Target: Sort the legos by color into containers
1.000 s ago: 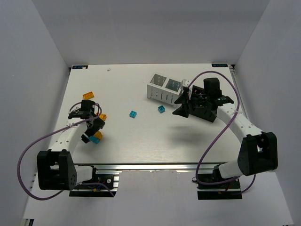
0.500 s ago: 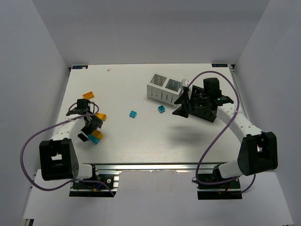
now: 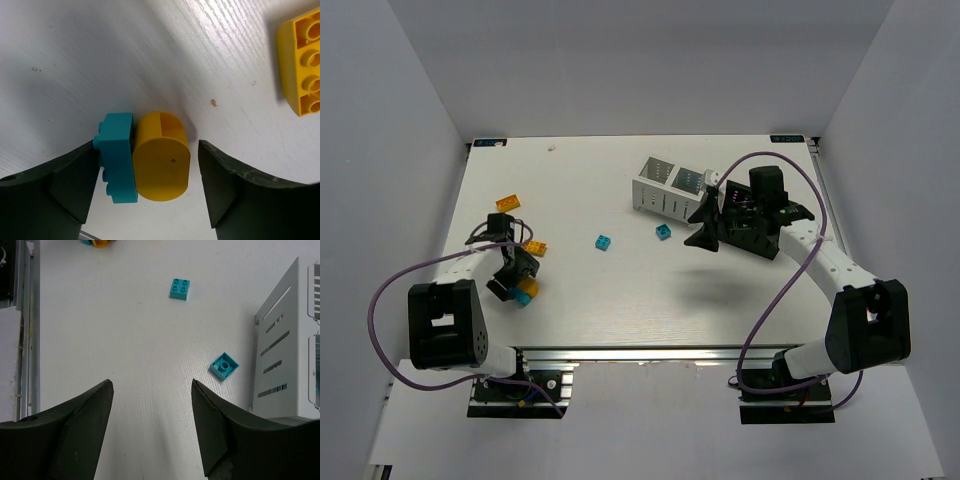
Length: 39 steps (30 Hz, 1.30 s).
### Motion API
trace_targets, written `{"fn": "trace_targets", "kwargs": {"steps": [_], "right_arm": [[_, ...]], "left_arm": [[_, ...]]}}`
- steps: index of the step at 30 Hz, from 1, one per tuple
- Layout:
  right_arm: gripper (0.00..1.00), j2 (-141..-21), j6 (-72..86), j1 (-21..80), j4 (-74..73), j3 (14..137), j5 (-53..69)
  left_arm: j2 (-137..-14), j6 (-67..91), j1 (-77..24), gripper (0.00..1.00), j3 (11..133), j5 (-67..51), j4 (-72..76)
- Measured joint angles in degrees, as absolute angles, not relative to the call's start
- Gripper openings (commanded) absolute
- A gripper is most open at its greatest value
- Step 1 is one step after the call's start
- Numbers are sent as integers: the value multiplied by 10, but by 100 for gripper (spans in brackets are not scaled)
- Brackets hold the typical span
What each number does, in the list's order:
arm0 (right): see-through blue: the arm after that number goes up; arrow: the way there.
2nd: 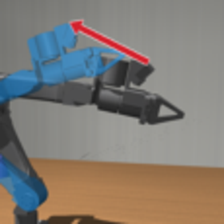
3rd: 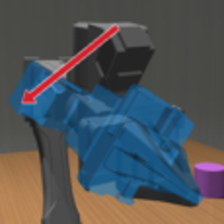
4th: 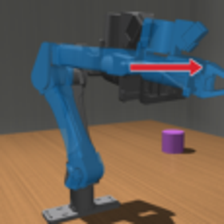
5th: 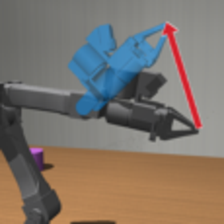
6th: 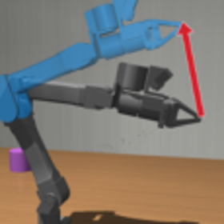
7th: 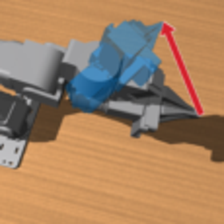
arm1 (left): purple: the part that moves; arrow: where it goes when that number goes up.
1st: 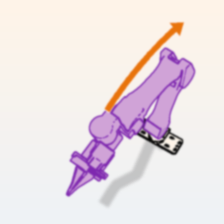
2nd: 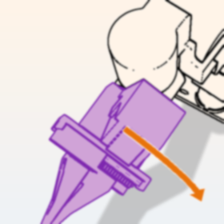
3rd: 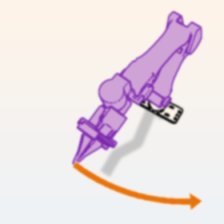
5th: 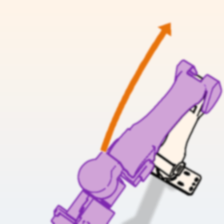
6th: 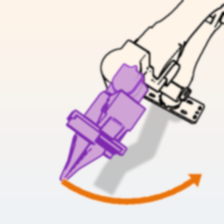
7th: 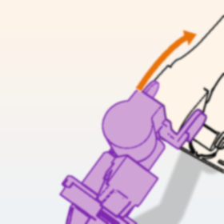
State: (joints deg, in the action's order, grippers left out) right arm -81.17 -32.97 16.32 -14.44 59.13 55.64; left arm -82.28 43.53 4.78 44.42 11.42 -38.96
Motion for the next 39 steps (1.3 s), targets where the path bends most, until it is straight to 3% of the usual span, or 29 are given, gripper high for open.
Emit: {"fn": "trace_targets", "kwargs": {"steps": [5, 10, 15, 23, 29, 39], "right_arm": [[69, -812, -329, 167, -144, 591, 556], [68, -812, -319, 180, -144, 591, 556], [66, -812, -283, 220, -145, 582, 549], [69, -860, -98, 321, -122, 590, 515], [89, -929, 66, 384, -122, 664, 422], [89, -977, 211, 442, -58, 754, 353]], "left_arm": [[-823, 436, 48, 75, 434, 113, -378], [-806, 440, 48, 53, 419, 109, -364], [-773, 447, 48, 39, 408, 76, -355], [-630, 522, 48, 34, 399, -55, -303], [-570, 605, 25, 34, 385, -128, -242], [-596, 695, -98, 34, 377, -142, -175]]}}
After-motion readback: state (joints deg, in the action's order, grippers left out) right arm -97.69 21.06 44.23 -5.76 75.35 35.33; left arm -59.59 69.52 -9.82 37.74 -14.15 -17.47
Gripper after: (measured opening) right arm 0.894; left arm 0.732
